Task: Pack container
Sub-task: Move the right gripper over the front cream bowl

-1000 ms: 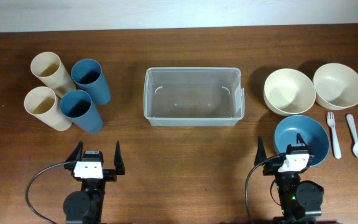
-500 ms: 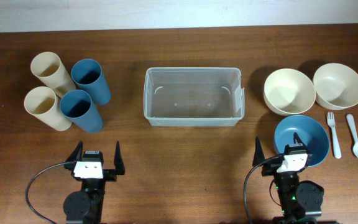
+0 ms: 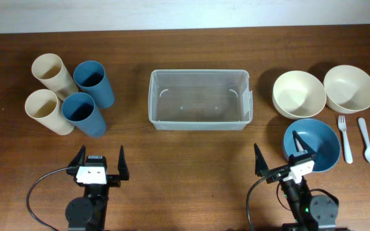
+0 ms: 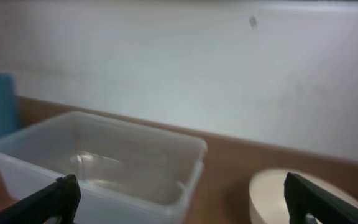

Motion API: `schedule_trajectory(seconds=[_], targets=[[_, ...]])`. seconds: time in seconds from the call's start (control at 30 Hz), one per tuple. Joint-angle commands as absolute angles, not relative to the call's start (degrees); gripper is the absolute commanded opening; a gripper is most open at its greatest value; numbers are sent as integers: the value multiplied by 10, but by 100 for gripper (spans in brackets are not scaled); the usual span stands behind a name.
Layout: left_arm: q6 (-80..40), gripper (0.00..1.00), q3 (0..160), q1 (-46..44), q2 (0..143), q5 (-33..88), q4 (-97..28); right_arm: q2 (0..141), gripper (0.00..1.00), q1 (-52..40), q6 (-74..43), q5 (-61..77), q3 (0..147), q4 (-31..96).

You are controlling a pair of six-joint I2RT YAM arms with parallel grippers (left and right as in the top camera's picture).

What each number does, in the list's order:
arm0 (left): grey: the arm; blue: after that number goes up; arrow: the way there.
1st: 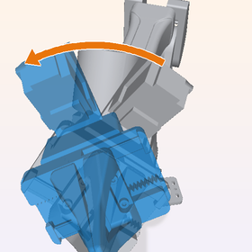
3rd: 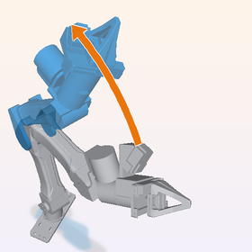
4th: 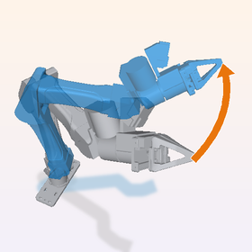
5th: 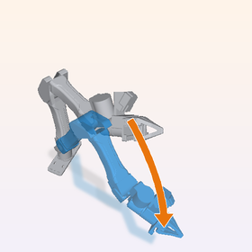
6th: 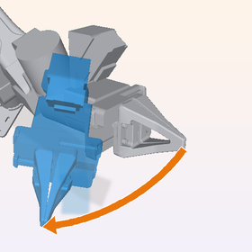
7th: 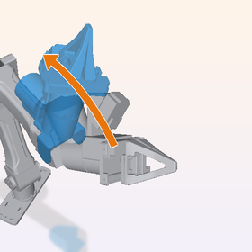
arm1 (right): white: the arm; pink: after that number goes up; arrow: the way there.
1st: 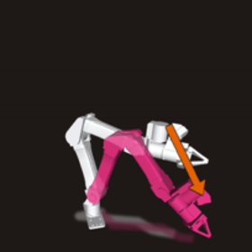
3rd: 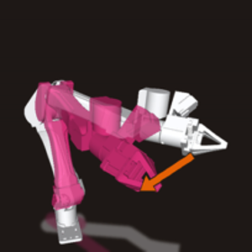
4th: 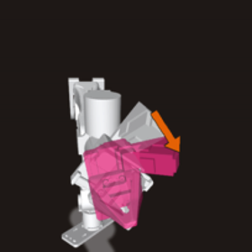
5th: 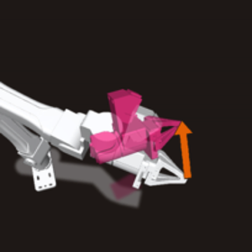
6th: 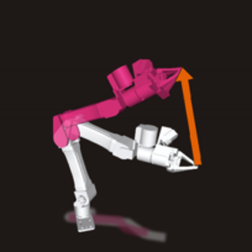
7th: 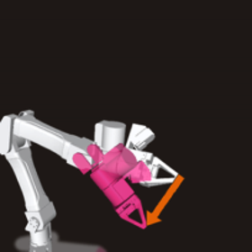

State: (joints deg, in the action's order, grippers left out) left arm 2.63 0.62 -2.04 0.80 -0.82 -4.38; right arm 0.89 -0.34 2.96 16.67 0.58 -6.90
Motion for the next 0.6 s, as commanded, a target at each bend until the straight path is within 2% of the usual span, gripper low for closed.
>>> schedule_trajectory(seconds=[0.0, 0.13, 0.27, 0.47, 0.57], targets=[[37, 100, 5, -17, 3, 1, -48, 4, 99, 1, 17, 219, 29, -92], [37, 100, 5, -17, 3, 1, -48, 29, 99, 1, 14, 216, 100, -51], [37, 100, 5, -17, 3, 1, -48, 114, 99, 1, 14, 211, 207, 15], [37, 100, 5, -17, 3, 1, -48, 350, 99, 1, 28, 224, 425, 198], [37, 100, 5, -17, 3, 1, -48, 498, 99, 1, 35, 267, 577, 348]])
